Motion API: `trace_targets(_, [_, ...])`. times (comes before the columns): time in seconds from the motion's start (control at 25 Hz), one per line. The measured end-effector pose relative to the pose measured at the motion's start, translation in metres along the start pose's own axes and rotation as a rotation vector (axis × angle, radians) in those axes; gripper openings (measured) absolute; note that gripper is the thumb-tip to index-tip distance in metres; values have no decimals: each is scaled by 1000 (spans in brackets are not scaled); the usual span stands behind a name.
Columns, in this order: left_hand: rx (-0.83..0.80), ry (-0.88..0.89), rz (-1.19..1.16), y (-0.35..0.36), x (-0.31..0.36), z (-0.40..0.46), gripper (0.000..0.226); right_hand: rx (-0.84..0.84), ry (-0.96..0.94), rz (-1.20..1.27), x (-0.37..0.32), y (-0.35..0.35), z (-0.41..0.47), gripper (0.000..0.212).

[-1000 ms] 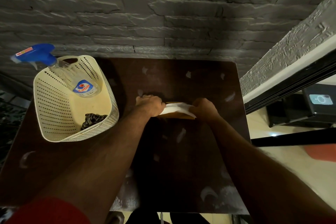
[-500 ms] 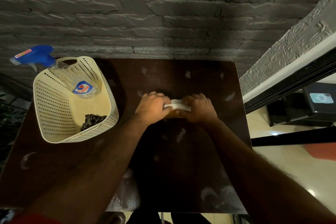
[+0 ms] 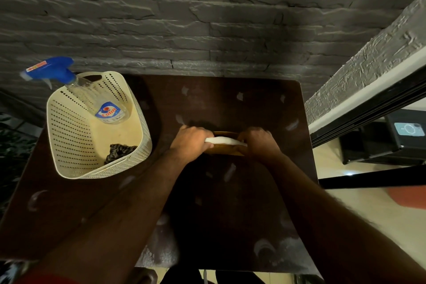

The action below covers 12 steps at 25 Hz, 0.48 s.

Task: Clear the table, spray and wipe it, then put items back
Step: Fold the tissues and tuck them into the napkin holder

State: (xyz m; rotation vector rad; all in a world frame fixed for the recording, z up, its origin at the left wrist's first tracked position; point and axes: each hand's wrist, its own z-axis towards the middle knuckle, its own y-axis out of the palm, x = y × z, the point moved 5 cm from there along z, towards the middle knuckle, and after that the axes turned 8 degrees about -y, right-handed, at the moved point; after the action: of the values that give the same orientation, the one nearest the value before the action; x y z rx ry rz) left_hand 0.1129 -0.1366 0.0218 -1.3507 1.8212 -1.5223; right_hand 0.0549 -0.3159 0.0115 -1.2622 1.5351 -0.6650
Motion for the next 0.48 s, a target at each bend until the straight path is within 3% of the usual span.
trace_targets(0.16, [-36,-43,-2,0,-13,2,22,-55,103,150,21,3,-4,33])
trace_targets(0.36, [-18,-66,-33,-4,-15,0,19,78,181,188,34,-6,-14,20])
trace_targets(0.48, [19,-42,-74,-5,-8,-1,21,63,145,278,29,-8,-17,34])
